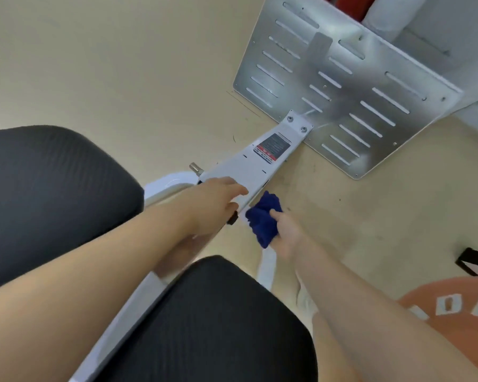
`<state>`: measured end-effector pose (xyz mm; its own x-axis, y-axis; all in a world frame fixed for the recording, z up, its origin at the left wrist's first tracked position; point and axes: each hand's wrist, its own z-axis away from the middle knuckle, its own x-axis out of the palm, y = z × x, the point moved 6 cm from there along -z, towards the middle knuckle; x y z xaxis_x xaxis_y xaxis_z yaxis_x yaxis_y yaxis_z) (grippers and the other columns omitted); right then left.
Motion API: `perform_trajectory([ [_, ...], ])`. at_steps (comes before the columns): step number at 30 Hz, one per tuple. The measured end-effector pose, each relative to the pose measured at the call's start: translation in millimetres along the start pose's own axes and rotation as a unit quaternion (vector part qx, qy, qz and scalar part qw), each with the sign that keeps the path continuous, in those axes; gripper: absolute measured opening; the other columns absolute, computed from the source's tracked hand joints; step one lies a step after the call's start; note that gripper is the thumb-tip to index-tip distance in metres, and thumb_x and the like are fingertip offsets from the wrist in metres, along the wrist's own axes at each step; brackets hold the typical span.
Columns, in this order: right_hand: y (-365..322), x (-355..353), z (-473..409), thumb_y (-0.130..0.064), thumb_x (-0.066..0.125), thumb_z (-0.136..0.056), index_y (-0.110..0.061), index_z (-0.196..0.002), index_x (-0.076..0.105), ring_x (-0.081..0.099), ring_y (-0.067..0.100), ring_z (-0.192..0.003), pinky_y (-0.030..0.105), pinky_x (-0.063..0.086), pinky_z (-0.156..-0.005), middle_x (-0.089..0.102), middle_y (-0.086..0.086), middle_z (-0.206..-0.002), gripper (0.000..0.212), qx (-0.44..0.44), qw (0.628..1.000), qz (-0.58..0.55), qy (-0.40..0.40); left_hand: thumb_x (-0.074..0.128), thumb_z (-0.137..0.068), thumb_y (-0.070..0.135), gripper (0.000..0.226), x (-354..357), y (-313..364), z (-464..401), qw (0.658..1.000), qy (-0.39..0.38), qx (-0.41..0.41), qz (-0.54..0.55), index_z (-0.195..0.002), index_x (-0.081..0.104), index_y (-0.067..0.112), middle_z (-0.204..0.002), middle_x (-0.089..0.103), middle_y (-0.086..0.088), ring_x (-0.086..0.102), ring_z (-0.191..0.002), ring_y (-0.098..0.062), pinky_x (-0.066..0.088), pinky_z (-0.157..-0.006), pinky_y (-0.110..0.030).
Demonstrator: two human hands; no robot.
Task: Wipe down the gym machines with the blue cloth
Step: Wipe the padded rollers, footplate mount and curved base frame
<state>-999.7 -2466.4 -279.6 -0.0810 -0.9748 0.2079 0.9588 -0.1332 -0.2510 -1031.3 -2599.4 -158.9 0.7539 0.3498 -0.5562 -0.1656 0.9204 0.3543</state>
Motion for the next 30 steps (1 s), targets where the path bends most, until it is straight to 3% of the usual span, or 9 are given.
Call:
perform_trajectory([
  [2, -0.6, 26.7, -16.6, -0.017, 0.028, -0.103, -0.044, -0.099, 0.040, 0.051, 0.014, -0.066, 0.028, 0.038, -0.056, 0.052, -0.002, -0.084, 0.030, 0.000, 0.992, -0.075, -0.106, 0.029, -0.101, 0.017, 0.047, -1.5, -10.0, -32.4, 0.999, 0.023, -0.025, -0.024, -0.148, 0.020, 0.020, -0.156, 0.014, 0.003, 0.014, -0.143, -0.015, 0.011, -0.110, -0.023],
  [6, -18.8, 25.7, -72.1, -0.031, 0.034, -0.102, -0.052, -0.137, 0.026, 0.060, 0.031, -0.098, 0.046, 0.049, -0.077, 0.053, 0.005, -0.126, 0.041, -0.017, 0.994, -0.098, -0.045, 0.021, -0.103, 0.020, 0.049, 4.6, -22.0, -85.8, 0.998, 0.007, -0.041, -0.053, -0.149, 0.006, 0.024, -0.158, -0.001, 0.004, 0.000, -0.145, -0.013, 0.003, -0.108, -0.018],
  [9, -42.5, 12.9, -106.4, -0.028, 0.035, -0.102, -0.041, -0.145, 0.019, 0.053, 0.024, -0.110, 0.037, 0.046, -0.085, 0.045, 0.002, -0.136, 0.048, -0.026, 0.997, -0.070, 0.015, 0.021, -0.102, 0.023, 0.050, 15.3, -23.0, -116.2, 0.995, -0.008, -0.030, -0.092, -0.149, 0.003, 0.025, -0.158, -0.005, 0.003, -0.002, -0.145, -0.013, 0.003, -0.112, -0.021],
  [15, -15.6, 9.2, -65.3, -0.024, 0.038, -0.102, -0.046, -0.142, 0.027, 0.060, 0.018, -0.101, 0.040, 0.052, -0.085, 0.053, -0.003, -0.132, 0.047, -0.004, 0.995, -0.045, -0.085, 0.023, -0.102, 0.021, 0.051, 11.2, -16.4, -176.3, 0.995, -0.036, -0.036, -0.081, -0.149, 0.004, 0.025, -0.158, -0.005, 0.004, -0.001, -0.145, -0.013, 0.005, -0.114, -0.025],
  [18, -41.0, 1.7, -126.4, -0.027, 0.036, -0.101, -0.047, -0.144, 0.020, 0.054, 0.020, -0.112, 0.037, 0.051, -0.081, 0.047, -0.006, -0.137, 0.050, -0.031, 0.998, -0.046, -0.033, 0.026, -0.102, 0.023, 0.050, 3.8, -11.4, -210.4, 0.996, -0.039, -0.017, -0.079, -0.149, 0.009, 0.027, -0.158, 0.000, 0.003, 0.002, -0.145, -0.012, 0.005, -0.113, -0.023],
  [20, -71.1, -8.4, -175.1, -0.026, 0.034, -0.101, -0.044, -0.145, 0.020, 0.053, 0.019, -0.107, 0.031, 0.046, -0.073, 0.046, -0.003, -0.132, 0.050, -0.057, 0.997, -0.047, 0.025, 0.026, -0.102, 0.024, 0.050, 2.9, -12.4, -233.9, 0.995, -0.040, -0.014, -0.094, -0.149, 0.008, 0.027, -0.158, 0.000, 0.004, 0.002, -0.145, -0.012, 0.005, -0.113, -0.023],
  [23, -95.4, -25.9, -230.6, -0.025, 0.032, -0.101, -0.043, -0.145, 0.020, 0.048, 0.021, -0.117, 0.039, 0.045, -0.091, 0.042, -0.003, -0.135, 0.049, -0.092, 0.993, -0.045, 0.064, 0.026, -0.102, 0.029, 0.052, 10.3, -16.6, -267.2, 0.989, -0.048, -0.008, -0.141, -0.149, 0.005, 0.025, -0.158, -0.001, 0.004, 0.002, -0.145, -0.012, 0.009, -0.113, -0.025],
  [25, -95.5, -32.6, -246.9, -0.025, 0.034, -0.101, -0.037, -0.138, 0.033, 0.051, 0.019, -0.108, 0.039, 0.046, -0.092, 0.048, -0.005, -0.123, 0.039, -0.098, 0.990, -0.056, 0.080, 0.025, -0.101, 0.033, 0.052, 20.2, -20.5, -282.9, 0.984, -0.063, -0.002, -0.166, -0.149, 0.008, 0.024, -0.158, 0.000, 0.002, 0.002, -0.145, -0.012, 0.009, -0.113, -0.026],
  [30, -59.2, -32.7, -234.6, -0.033, 0.042, -0.098, -0.045, -0.134, 0.039, 0.058, 0.023, -0.112, 0.041, 0.046, -0.095, 0.058, -0.002, -0.126, 0.038, -0.019, 0.986, -0.167, 0.016, 0.024, -0.100, 0.040, 0.050, 41.3, -21.0, -296.7, 0.979, -0.081, 0.028, -0.187, -0.148, 0.014, 0.029, -0.158, 0.002, 0.000, 0.002, -0.145, -0.015, 0.009, -0.117, -0.030],
])
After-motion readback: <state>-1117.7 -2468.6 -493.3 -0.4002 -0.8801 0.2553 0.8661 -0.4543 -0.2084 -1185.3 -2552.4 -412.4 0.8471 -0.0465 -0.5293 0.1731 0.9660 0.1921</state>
